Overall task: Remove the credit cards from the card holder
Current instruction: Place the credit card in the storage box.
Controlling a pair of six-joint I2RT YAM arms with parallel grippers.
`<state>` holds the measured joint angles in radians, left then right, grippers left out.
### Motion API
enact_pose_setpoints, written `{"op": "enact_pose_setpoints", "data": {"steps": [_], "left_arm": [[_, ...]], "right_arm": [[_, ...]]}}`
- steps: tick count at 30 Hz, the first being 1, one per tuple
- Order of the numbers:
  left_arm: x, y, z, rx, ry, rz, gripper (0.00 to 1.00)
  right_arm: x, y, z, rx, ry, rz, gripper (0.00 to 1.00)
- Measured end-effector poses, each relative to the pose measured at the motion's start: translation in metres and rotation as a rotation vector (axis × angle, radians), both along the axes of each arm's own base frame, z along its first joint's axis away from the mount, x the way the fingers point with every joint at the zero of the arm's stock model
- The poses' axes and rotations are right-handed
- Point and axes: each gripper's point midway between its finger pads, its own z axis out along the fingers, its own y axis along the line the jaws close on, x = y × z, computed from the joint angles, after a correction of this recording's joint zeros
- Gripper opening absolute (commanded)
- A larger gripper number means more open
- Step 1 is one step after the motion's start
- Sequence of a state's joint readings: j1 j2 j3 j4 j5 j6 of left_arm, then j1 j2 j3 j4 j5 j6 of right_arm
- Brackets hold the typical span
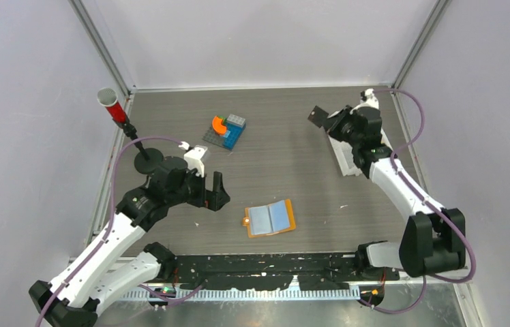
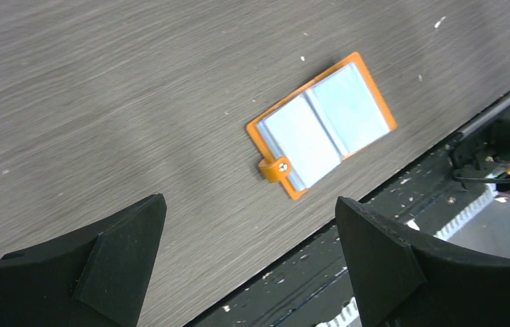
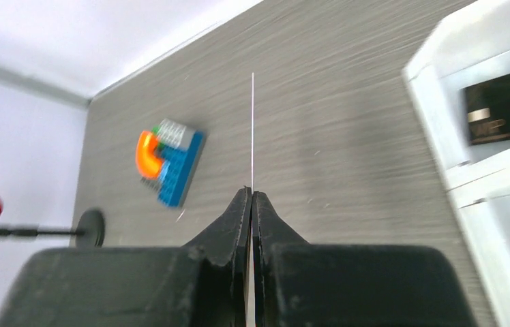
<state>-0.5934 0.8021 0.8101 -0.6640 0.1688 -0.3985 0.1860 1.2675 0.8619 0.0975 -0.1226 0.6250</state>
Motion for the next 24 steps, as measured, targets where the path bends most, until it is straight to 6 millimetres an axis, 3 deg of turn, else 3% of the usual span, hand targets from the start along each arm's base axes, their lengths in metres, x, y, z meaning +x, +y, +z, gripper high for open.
{"op": "enact_pose_setpoints", "data": {"steps": [5,12,16,24], "left_arm": [[-0.006,0.02,0.005,0.067,-0.066,0.009,0.99],[-0.011,0.034,0.009,0.104,-0.112,0.019,0.99],[-0.011,0.037,0.009,0.124,-0.126,0.02,0.99],[-0.011,0.043,0.007,0.155,-0.138,0.033,0.99]], "right_arm": [[0.041,-0.055,-0.01,-0.006,0.059,-0.179,0.05],[0.066,-0.12,-0.059,0.035,0.207,-0.402,0.05],[0.069,-0.145,-0.075,0.071,0.249,-0.484,0.05],[0.075,-0.178,-0.084,0.117,0.267,-0.571,0.05]]}}
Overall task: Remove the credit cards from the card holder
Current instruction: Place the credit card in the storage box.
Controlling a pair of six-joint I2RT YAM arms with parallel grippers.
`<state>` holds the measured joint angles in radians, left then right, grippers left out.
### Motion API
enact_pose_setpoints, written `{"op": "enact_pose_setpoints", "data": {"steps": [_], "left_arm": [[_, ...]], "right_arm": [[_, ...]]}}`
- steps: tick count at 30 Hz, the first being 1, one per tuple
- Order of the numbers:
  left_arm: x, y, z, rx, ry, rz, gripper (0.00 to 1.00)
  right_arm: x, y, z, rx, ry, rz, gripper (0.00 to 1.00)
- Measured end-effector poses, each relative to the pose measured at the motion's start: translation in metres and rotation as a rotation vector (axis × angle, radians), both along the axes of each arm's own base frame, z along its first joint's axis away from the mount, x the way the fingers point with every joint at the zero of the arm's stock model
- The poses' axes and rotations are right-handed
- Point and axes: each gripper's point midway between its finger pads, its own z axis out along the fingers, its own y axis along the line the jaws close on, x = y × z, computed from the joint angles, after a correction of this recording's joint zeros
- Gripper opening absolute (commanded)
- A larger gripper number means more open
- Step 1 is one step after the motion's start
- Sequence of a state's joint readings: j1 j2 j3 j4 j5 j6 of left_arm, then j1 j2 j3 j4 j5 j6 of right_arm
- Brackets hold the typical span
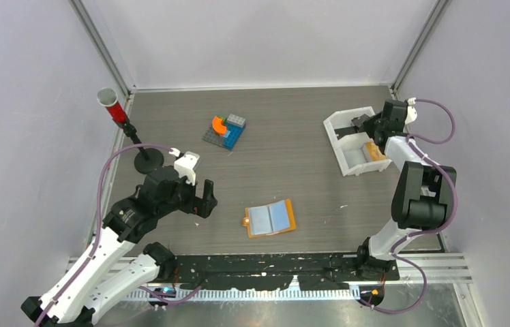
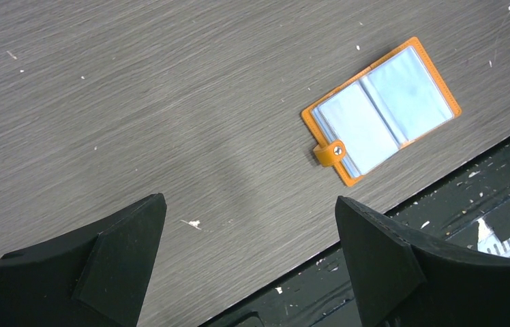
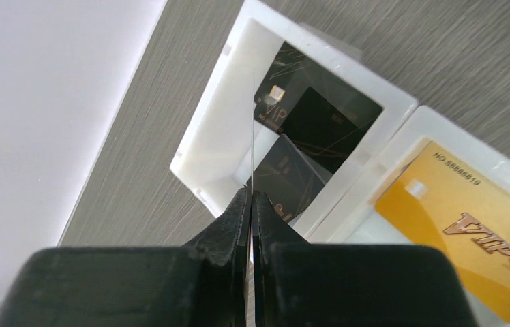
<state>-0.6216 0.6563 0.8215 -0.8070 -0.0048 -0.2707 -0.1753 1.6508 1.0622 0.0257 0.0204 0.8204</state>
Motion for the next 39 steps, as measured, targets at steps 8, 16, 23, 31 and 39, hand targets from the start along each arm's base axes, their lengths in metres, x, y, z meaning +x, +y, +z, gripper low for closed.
{"op": "enact_pose_setpoints", "data": {"steps": [8,16,23,31,39], "left_arm": [[0.001,0.002,-0.002,0.019,0.0,0.002,0.99],[0.0,0.004,0.003,0.008,-0.022,0.003,0.99],[-0.001,0.006,0.006,0.002,-0.039,0.01,0.99],[-0.001,0.008,0.009,-0.003,-0.056,0.019,0.99],[0.0,0.008,0.01,-0.003,-0.058,0.02,0.99]], "right_arm": [[0.001,-0.02,-0.014,0.023,0.025,-0.04,0.05],[0.007,-0.023,-0.024,0.063,0.031,-0.041,0.08],[0.01,-0.027,-0.025,0.08,0.024,-0.058,0.08],[0.012,-0.028,-0.029,0.1,0.027,-0.078,0.14],[0.012,-0.033,-0.032,0.115,0.029,-0.121,0.25]]}}
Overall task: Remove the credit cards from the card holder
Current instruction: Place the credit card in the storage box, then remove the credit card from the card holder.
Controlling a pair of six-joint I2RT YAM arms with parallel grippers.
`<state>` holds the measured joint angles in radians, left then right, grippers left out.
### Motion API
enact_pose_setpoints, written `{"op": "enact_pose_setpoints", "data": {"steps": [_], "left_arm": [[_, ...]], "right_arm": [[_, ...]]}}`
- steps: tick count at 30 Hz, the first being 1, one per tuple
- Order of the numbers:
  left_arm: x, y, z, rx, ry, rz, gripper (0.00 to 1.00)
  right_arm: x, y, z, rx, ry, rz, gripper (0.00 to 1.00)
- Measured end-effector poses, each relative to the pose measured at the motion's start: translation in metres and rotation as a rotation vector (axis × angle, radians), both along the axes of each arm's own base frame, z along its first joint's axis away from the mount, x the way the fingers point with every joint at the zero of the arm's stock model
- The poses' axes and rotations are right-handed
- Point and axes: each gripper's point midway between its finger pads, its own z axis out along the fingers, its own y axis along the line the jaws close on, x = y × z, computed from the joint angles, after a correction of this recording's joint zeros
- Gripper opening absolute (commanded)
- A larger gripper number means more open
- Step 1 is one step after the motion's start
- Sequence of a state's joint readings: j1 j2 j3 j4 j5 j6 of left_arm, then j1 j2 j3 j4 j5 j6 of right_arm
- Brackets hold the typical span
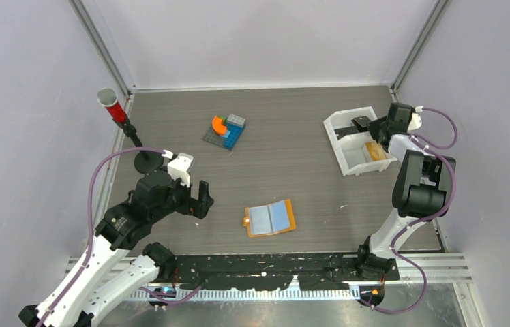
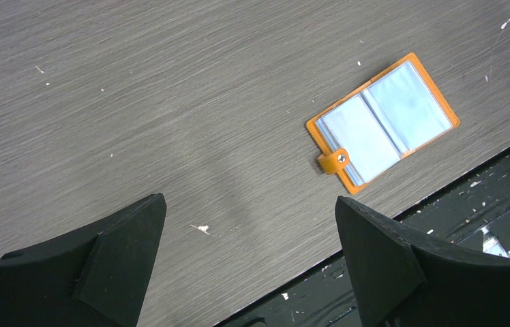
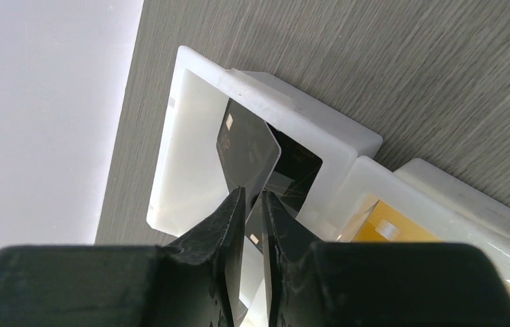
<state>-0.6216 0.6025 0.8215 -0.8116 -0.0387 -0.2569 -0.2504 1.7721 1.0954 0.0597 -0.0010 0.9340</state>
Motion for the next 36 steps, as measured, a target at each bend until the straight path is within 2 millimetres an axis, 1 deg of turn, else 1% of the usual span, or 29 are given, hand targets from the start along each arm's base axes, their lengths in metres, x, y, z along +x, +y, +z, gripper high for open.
{"op": "enact_pose_setpoints", "data": {"steps": [12,22,24,28,30,33,36], "left_arm": [[0.0,0.0,0.0,0.0,0.0,0.0,0.99],[0.002,0.0,-0.004,0.013,0.014,0.005,0.99],[0.002,-0.002,-0.004,0.007,0.018,0.0,0.97],[-0.002,-0.011,-0.007,-0.028,0.063,-0.02,0.92],[-0.003,-0.017,-0.012,-0.04,0.102,-0.026,0.9],[-0.004,-0.025,-0.021,-0.058,0.165,-0.025,0.9],[-0.003,-0.034,-0.037,-0.071,0.229,-0.027,0.91]], "right_arm": [[-0.001,-0.006,0.0,0.001,0.0,-0.047,0.28],[-0.01,-0.004,0.02,-0.044,-0.004,-0.008,0.28],[-0.015,0.0,0.027,-0.054,-0.004,0.021,0.28],[-0.022,0.016,0.044,-0.074,-0.014,0.101,0.29],[-0.026,0.03,0.055,-0.089,-0.025,0.152,0.3],[-0.033,0.062,0.071,-0.116,-0.054,0.251,0.33],[-0.045,0.103,0.082,-0.14,-0.075,0.368,0.36]]}}
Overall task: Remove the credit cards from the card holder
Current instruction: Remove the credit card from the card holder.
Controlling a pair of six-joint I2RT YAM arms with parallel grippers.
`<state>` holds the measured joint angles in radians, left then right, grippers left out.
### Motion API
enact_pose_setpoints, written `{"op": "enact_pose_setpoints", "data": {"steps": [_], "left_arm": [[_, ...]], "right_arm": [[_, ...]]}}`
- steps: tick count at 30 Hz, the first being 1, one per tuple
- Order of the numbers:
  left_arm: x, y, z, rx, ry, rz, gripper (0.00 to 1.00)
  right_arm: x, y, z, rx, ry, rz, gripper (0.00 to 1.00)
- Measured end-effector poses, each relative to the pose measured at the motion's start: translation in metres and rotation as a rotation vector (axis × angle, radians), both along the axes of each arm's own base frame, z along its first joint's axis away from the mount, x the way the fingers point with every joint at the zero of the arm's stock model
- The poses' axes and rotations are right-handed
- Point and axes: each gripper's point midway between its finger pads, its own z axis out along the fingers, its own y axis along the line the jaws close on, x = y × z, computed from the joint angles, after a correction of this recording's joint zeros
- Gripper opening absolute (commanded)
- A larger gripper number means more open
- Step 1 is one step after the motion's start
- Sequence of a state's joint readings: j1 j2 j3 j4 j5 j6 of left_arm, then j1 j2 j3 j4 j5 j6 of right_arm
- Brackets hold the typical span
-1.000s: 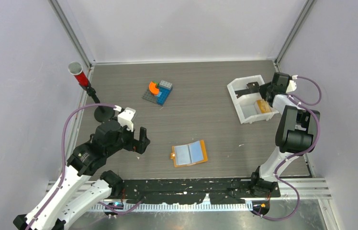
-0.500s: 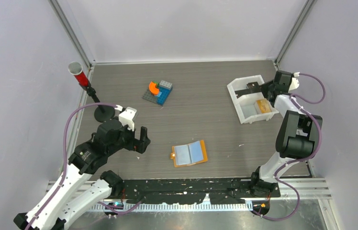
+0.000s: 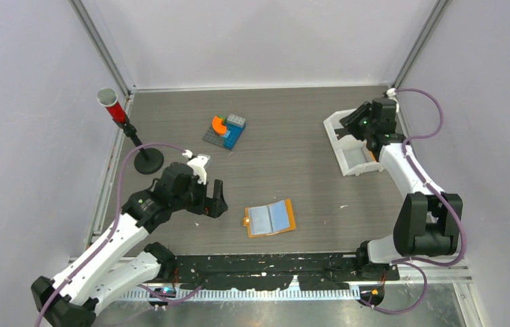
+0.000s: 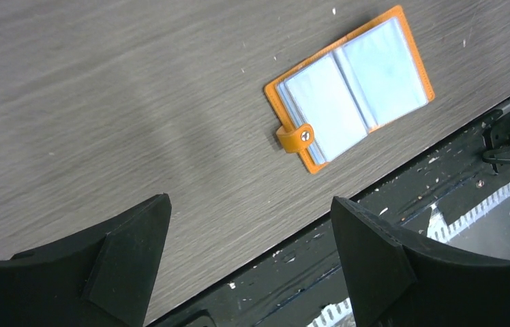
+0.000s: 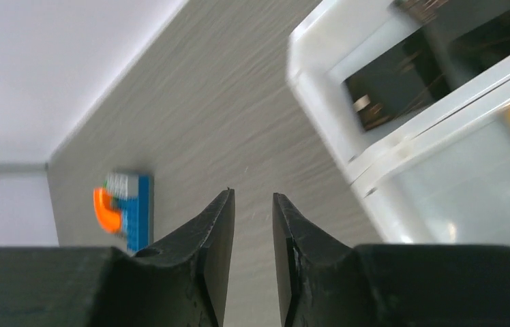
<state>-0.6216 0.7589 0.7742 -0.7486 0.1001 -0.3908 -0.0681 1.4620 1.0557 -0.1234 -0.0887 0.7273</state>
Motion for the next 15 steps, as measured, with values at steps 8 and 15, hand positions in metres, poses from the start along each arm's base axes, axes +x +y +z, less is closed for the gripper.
{"op": "enact_pose_setpoints", "data": {"steps": [8,15], "left_arm": [[-0.008,-0.024,-0.061,-0.03,0.23,-0.009,0.91],[0.0,-0.043,-0.088,-0.054,0.318,0.01,0.89]], "right_arm": [[-0.068,0.114,-0.01,-0.023,0.017,0.329,0.41],[-0.137,0.187,-0.018,-0.053,0.02,0.581,0.41]]}}
